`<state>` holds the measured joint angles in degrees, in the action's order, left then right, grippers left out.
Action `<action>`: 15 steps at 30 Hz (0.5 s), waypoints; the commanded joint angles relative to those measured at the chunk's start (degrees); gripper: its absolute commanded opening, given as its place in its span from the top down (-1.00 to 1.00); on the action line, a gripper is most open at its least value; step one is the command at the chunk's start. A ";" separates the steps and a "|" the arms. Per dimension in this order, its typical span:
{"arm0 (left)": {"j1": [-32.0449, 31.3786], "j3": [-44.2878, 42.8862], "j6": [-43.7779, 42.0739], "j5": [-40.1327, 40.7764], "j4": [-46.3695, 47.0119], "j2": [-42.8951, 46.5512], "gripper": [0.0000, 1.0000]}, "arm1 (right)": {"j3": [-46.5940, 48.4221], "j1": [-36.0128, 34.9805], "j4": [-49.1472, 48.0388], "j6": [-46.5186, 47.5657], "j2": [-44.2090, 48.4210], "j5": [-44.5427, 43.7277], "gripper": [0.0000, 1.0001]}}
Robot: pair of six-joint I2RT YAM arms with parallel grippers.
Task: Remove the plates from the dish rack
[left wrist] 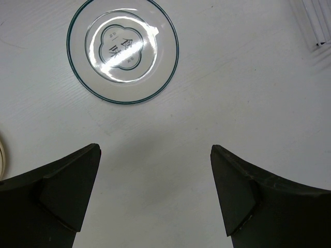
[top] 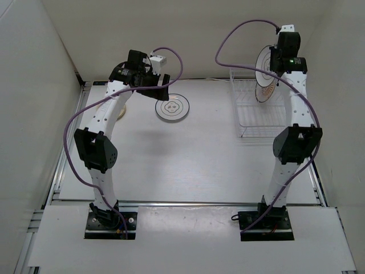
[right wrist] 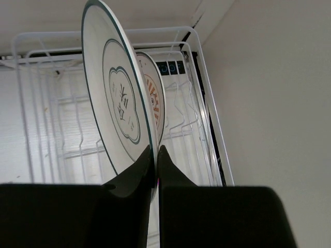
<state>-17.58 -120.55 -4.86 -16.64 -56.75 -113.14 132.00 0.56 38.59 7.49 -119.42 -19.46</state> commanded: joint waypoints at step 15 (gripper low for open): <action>-0.17 -5.75 -3.83 -25.10 -5.20 -0.50 -0.98 | -23.54 2.88 7.03 -5.03 10.08 85.19 1.00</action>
<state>-17.58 -124.31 -6.37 -32.93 -59.42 -114.24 110.13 5.21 44.88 4.40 -107.53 42.22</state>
